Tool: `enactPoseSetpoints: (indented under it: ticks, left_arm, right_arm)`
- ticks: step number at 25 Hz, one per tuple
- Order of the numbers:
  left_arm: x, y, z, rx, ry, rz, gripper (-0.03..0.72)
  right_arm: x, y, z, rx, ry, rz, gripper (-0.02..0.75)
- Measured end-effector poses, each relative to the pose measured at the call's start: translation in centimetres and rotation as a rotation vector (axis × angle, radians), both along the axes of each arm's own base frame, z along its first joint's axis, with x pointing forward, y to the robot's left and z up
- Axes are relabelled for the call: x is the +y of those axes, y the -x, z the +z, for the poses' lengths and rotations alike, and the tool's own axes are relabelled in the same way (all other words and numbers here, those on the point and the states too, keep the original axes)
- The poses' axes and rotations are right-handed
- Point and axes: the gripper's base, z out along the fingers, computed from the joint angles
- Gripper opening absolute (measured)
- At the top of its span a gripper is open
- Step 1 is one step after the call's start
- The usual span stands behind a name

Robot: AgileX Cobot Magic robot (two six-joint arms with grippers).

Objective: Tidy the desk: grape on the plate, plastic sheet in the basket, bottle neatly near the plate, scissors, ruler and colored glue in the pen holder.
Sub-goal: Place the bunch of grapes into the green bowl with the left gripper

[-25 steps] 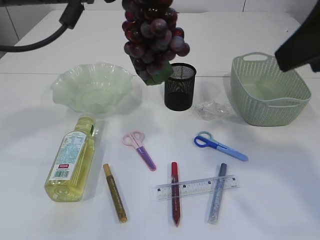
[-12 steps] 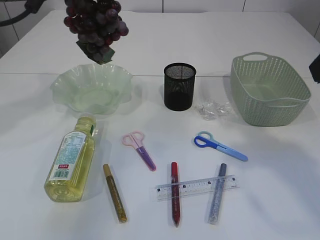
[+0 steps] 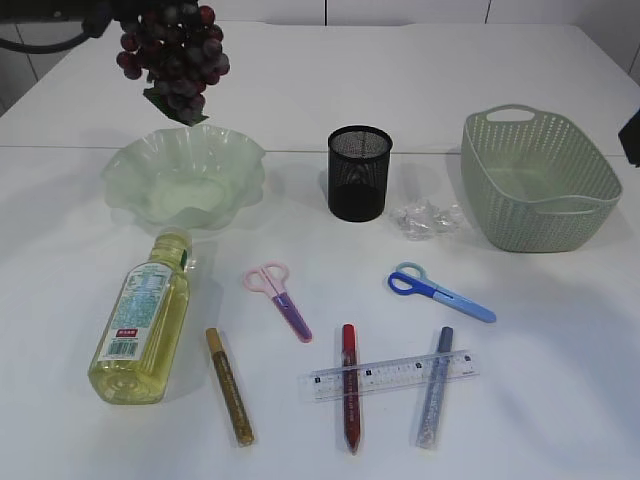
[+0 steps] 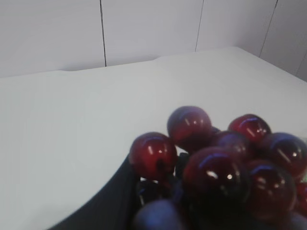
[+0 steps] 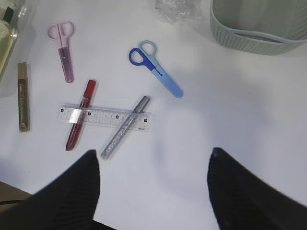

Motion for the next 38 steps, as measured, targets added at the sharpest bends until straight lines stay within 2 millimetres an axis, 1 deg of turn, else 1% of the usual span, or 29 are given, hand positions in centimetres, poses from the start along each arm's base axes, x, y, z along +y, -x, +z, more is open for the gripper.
enactPoseSetpoints:
  ticks: [2,7,11,12,14,15,16,20,21,23,26,30,35,38]
  left_arm:
    - [0.1,-1.2,-1.2,0.018,-0.001,0.007,0.167]
    - [0.5,-3.8,-5.9,0.099,-0.012,0.028,0.167]
    - [1.1,-4.9,-10.0,0.182,-0.025,0.048,0.168]
    - [1.2,-5.1,-10.9,0.2,-0.028,0.052,0.171]
    - [1.2,-5.2,-12.0,0.223,-0.032,0.054,0.196]
    - [1.2,-5.3,-12.3,0.228,-0.033,0.055,0.22]
    - [1.2,-5.3,-12.4,0.231,-0.033,0.055,0.259]
    - [1.2,-5.3,-12.3,0.227,-0.031,0.056,0.44]
    - [1.2,-5.3,-12.3,0.227,-0.031,0.056,0.474]
    - [1.2,-5.3,-12.3,0.227,-0.031,0.056,0.511]
    - [1.2,-5.3,-12.3,0.227,-0.031,0.056,0.529]
    - [1.3,-5.4,-12.3,0.229,-0.031,0.065,0.534]
    - [1.8,-5.5,-12.4,0.238,-0.052,0.121,0.568]
    - [1.8,-5.5,-12.3,0.236,-0.053,0.129,0.576]
  right_arm:
    - [0.0,0.0,0.0,0.001,0.0,0.0,0.545]
    - [0.0,0.0,0.0,0.006,0.0,-0.001,0.543]
    - [0.0,0.1,-0.1,0.011,0.005,0.0,0.543]
    - [-0.1,0.1,-0.1,0.011,0.007,-0.001,0.543]
    - [-0.1,0.1,-0.1,0.011,0.007,-0.001,0.543]
    - [-0.1,0.1,-0.1,0.011,0.007,-0.001,0.543]
    - [-0.1,0.1,-0.1,0.013,0.008,0.0,0.543]
    - [-0.1,0.1,-0.1,0.013,0.008,0.0,0.543]
    - [-0.1,0.1,-0.1,0.013,0.008,0.0,0.543]
    - [-0.1,0.1,-0.1,0.019,0.009,0.001,0.543]
    - [-0.1,0.3,-0.2,0.037,0.012,0.003,0.543]
    - [-0.1,0.3,-0.2,0.04,0.013,0.004,0.543]
    - [-0.1,0.3,-0.2,0.04,0.013,0.004,0.543]
    - [-0.1,0.3,-0.2,0.04,0.013,0.004,0.543]
